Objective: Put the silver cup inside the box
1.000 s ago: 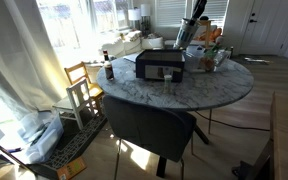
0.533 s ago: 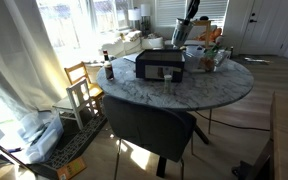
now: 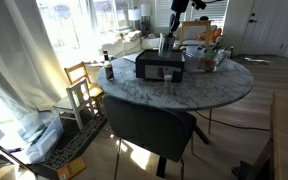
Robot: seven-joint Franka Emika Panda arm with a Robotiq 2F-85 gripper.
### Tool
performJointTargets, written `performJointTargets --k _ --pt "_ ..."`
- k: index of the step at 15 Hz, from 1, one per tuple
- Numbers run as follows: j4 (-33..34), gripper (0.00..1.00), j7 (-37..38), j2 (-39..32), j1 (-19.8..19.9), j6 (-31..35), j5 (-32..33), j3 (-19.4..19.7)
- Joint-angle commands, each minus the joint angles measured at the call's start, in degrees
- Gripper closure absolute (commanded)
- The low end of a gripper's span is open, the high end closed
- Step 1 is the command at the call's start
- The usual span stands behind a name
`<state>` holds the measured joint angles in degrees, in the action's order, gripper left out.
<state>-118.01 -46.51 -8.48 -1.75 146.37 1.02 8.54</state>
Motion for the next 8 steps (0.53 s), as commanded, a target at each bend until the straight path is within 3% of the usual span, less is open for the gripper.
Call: performJointTargets --k 1,8 --pt "8.82 0.99 0.12 -8.64 4.59 -2.93 2.92 -1.91" --pt "16.72 0.99 2.04 -17.26 7.06 -4.62 5.99 -4.00"
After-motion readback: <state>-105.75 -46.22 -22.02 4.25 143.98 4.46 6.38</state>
